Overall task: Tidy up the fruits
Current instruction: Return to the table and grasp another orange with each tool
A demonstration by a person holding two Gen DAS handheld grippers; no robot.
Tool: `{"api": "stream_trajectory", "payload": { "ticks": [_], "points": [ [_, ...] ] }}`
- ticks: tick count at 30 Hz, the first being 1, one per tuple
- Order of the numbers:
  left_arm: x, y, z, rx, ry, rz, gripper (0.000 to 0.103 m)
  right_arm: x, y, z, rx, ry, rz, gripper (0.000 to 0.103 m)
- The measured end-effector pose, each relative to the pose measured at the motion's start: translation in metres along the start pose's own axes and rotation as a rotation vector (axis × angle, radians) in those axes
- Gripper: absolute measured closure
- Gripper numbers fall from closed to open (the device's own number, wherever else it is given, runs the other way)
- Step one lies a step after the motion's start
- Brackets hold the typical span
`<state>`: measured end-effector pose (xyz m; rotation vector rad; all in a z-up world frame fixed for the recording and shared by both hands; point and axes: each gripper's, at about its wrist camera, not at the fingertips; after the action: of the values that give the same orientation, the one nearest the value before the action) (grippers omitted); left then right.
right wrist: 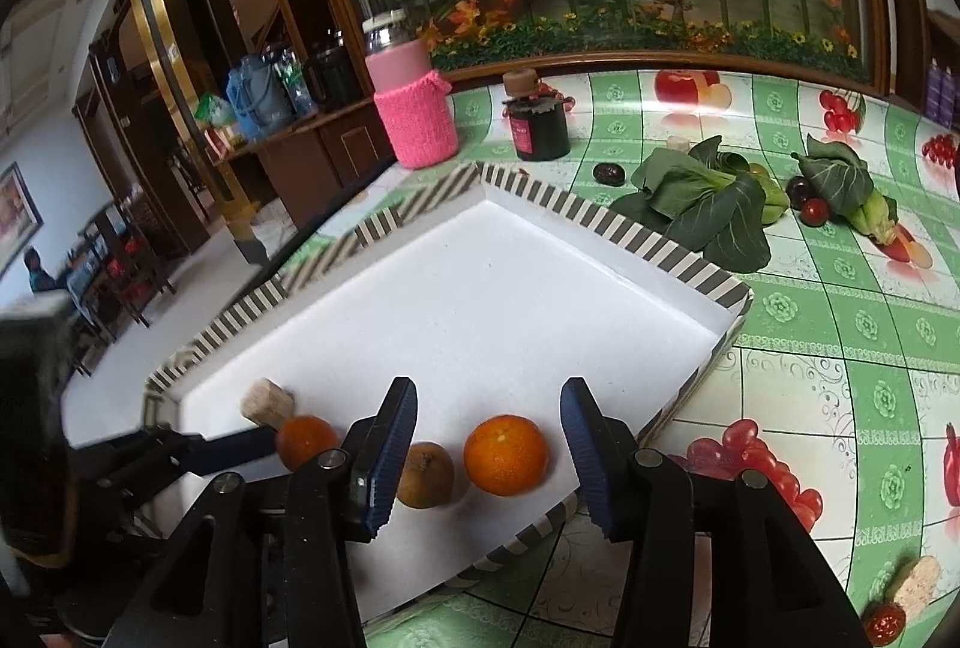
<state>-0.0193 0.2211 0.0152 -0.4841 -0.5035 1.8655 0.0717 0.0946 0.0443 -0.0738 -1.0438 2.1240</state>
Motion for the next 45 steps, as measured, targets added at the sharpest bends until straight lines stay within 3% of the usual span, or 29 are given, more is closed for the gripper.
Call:
{"api": "stream_trajectory", "payload": {
  "ticks": [6, 10, 16, 21, 25, 31, 34, 38, 45],
  "points": [
    [0.002, 0.0, 0.004, -0.022, 0.008, 0.013, 0.025, -0.017, -0.012, 0.05, -0.096, -0.058, -0.07, 0.055],
    [0.005, -0.001, 0.011, -0.052, 0.015, 0.03, 0.025, -0.043, -0.006, 0.104, -0.176, -0.002, -0.061, 0.055],
    [0.004, -0.004, 0.03, -0.135, 0.064, 0.037, 0.025, -0.106, 0.032, 0.18, -0.271, 0.144, -0.099, 0.055],
    [-0.012, -0.004, 0.047, -0.204, 0.177, -0.025, 0.025, -0.138, 0.075, 0.217, -0.311, 0.228, -0.143, 0.055],
    [-0.052, 0.008, 0.059, -0.232, 0.315, -0.195, 0.025, -0.142, 0.095, 0.215, -0.256, 0.238, -0.121, 0.055],
    [-0.117, 0.036, 0.041, -0.086, 0.415, -0.447, 0.025, -0.127, 0.123, 0.193, -0.05, 0.273, 0.007, 0.055],
    [-0.13, 0.042, 0.031, -0.038, 0.428, -0.485, 0.025, -0.126, 0.134, 0.184, 0.01, 0.309, 0.044, 0.055],
    [-0.136, 0.045, 0.022, -0.004, 0.43, -0.492, 0.026, -0.138, 0.14, 0.173, 0.05, 0.299, 0.001, 0.056],
    [-0.158, 0.054, 0.025, 0.01, 0.494, -0.567, 0.035, -0.141, 0.14, 0.164, 0.083, 0.286, -0.012, 0.061]
  ]
}}
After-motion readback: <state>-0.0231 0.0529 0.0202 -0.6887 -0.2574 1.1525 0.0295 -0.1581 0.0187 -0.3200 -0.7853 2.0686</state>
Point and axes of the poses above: each gripper's, at about its wrist camera, not at the fingertips, and z roughly against the way its jaws point, x to its left, y to its underside, and after that the axes turned 1 degree about x, right-handed
